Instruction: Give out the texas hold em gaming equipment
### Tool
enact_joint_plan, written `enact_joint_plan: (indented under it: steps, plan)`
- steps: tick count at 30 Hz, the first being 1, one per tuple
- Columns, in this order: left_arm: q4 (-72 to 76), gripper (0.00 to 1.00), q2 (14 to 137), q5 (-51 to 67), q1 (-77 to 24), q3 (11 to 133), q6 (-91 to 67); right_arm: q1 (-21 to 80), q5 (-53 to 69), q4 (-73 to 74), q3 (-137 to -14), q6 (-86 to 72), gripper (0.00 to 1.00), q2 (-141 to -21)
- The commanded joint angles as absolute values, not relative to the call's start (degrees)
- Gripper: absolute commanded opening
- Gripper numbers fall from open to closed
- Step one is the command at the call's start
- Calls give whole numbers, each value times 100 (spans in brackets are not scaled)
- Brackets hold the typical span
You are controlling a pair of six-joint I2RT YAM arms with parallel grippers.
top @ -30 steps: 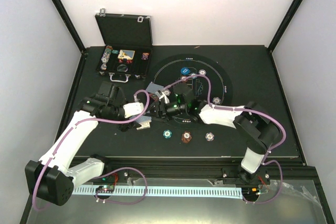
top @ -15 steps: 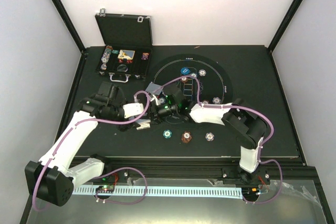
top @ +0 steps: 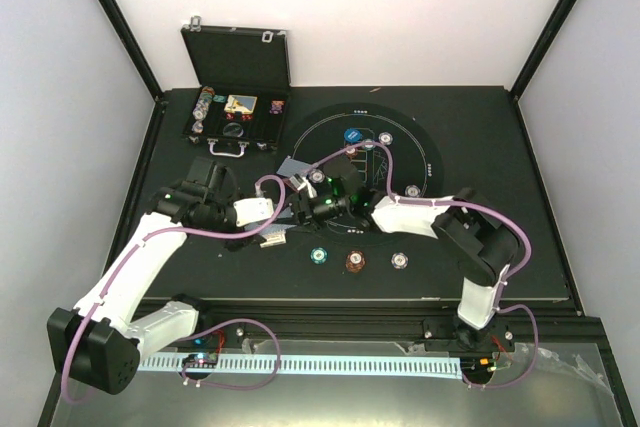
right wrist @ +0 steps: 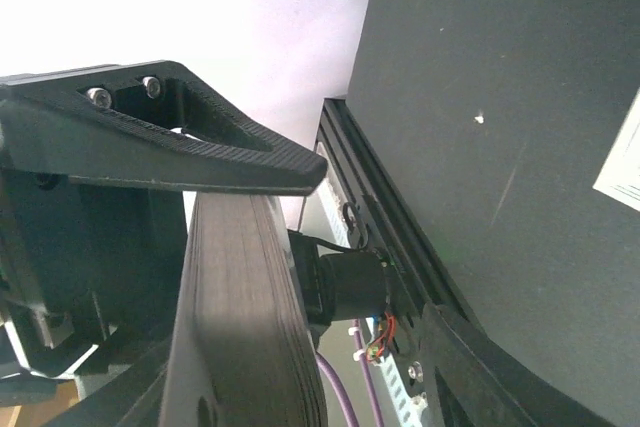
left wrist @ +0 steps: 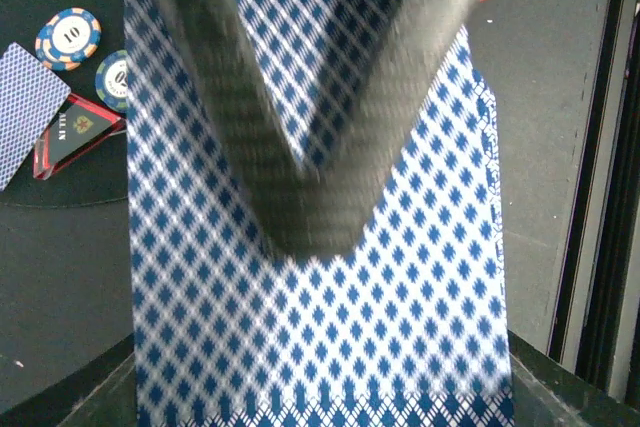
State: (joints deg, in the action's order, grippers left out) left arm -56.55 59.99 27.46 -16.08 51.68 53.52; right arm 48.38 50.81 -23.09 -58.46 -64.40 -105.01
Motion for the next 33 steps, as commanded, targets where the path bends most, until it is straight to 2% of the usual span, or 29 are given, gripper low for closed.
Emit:
enact_joint_plan:
  steps: [1, 10, 13, 19, 28, 33]
  plan:
    - [-5528, 2, 5807, 2884, -1586, 5266, 5466, 4600, 4928, -1792, -5522, -6282, 53, -10369]
    - [-5485, 2, 5810, 2852, -1582, 5202, 5464, 4553, 4812, -1368, -5631, -6027, 44, -9975]
    - [-5484, 2, 5798, 2830, -1582, 5169, 5458, 4505, 4759, -1243, -5571, -5964, 37, -9824]
    - [-5485, 2, 5793, 2828, -1582, 5166, 5458, 4386, 4687, -923, -5499, -5726, 15, -9555]
    - [-5493, 2, 5796, 2804, -1582, 5160, 5440, 4133, 4676, -292, -5594, -5302, 2, -9351]
    - [-5501, 2, 5788, 2768, -1582, 5135, 5445, 3662, 4768, 57, -5701, -5018, 1, -9235]
